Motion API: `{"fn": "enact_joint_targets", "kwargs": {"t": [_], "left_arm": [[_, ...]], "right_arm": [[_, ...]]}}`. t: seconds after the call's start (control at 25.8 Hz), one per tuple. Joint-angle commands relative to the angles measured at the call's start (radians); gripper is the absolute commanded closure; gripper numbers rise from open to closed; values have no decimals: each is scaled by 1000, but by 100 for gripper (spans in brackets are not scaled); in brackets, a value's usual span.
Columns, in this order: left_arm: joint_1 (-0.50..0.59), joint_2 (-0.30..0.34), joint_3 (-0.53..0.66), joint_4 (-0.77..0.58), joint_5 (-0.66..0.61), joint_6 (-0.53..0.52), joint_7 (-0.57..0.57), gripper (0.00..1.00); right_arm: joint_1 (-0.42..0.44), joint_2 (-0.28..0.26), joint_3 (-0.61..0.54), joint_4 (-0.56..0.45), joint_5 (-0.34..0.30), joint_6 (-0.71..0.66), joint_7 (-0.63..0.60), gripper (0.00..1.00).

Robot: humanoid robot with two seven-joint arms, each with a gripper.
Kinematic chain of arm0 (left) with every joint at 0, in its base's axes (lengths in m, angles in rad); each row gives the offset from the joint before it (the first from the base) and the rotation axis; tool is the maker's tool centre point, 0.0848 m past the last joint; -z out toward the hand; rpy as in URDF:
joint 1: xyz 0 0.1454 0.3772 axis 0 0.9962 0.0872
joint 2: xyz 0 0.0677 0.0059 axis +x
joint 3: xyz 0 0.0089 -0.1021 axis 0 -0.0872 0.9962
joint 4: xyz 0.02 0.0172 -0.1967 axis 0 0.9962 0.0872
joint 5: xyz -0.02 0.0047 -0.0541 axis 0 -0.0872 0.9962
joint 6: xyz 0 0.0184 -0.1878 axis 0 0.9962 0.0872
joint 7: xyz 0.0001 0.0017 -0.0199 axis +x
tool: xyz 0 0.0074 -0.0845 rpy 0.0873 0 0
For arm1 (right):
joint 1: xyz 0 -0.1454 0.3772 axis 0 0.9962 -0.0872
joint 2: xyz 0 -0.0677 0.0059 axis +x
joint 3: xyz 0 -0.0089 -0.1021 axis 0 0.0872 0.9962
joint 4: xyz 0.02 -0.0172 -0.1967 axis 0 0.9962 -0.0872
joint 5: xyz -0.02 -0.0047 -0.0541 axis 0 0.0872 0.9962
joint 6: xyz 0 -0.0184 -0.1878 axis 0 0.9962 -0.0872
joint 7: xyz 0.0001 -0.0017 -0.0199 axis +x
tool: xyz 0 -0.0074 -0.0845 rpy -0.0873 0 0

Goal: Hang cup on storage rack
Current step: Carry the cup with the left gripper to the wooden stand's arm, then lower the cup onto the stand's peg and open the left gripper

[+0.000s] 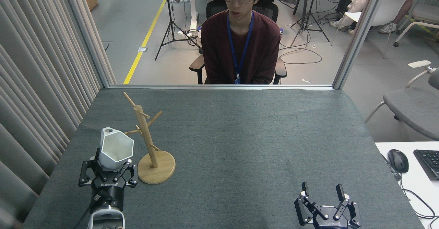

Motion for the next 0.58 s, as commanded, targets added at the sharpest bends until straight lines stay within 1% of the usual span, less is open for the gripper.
{"fn": "enact_joint_targets", "kwargs": {"t": [0.0,0.12,0.23,0.43,0.54], "left_arm": [[-2,-3,-11,4,-26,0,7,49],[-2,-6,-19,5,-34,0,8,49],[-2,-7,-42,10,-71,9,11,49],[-22,-24,-63,56,-124,26,11,49],[-47,-26,-65,94,-131,28,11,48]], "right_arm": [[-3,0,0,3,0,0,0,1],[-6,1,0,3,0,0,0,1],[-6,1,0,3,0,0,0,1],[-8,3,0,8,0,-1,-6,1],[-9,1,0,10,0,-1,-9,1]]}}
